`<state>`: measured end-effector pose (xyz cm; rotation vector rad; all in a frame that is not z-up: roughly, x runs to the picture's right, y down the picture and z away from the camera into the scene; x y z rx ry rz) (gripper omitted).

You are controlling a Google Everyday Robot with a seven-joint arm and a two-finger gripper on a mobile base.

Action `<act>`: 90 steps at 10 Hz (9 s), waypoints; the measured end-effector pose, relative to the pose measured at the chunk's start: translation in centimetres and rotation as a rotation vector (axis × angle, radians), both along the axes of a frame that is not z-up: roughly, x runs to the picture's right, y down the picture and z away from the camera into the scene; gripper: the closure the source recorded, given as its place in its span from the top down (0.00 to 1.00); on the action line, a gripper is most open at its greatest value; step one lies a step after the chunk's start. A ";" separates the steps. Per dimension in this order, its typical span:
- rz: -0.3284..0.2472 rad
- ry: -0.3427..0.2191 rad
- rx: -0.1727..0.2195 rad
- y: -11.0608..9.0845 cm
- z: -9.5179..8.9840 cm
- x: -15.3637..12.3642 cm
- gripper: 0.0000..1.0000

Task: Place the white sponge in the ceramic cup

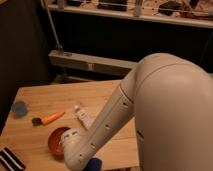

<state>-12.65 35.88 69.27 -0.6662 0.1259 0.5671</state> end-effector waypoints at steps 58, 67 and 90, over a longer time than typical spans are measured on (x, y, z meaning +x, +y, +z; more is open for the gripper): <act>-0.127 -0.012 0.166 -20.2 -2.6 -8.3 0.23; -0.189 -0.114 0.170 -22.1 -0.2 -19.0 0.23; 0.033 -0.216 0.308 -34.2 7.0 -39.7 0.23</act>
